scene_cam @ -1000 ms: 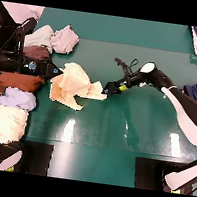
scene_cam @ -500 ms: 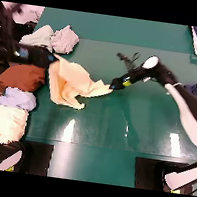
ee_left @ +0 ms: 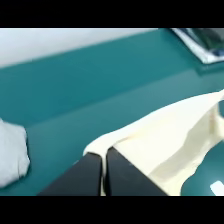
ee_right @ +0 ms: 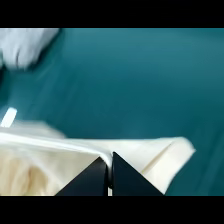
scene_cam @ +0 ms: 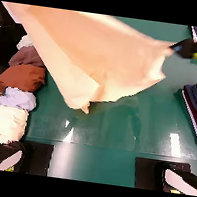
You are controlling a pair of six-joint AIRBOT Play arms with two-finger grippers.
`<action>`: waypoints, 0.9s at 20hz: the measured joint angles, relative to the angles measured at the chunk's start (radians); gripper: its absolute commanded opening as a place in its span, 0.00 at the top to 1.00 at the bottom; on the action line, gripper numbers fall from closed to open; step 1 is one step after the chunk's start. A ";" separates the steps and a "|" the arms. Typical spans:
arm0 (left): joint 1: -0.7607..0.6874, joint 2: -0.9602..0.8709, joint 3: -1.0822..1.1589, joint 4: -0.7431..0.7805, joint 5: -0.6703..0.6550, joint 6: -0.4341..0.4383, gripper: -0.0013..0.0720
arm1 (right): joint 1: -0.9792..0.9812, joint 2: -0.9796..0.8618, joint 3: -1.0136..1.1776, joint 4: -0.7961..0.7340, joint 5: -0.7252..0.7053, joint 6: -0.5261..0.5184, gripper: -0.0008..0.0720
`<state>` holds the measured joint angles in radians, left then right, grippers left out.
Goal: Fold the shirts.
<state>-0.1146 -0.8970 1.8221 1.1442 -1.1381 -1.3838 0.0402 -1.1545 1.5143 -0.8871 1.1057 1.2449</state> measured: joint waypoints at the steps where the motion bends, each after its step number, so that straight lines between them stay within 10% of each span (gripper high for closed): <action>1: 0.000 0.000 0.040 0.002 0.002 -0.001 0.95 | -0.034 0.051 0.003 0.005 -0.027 0.002 0.97; 18: 0.001 0.053 0.240 -0.150 0.051 -0.033 0.95 | -0.322 0.148 0.660 0.010 -0.092 -0.006 0.97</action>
<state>-0.1135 -0.8440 2.0617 0.9939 -1.0870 -1.4170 -0.2817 -1.0065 2.1738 -0.8772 1.0138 1.2392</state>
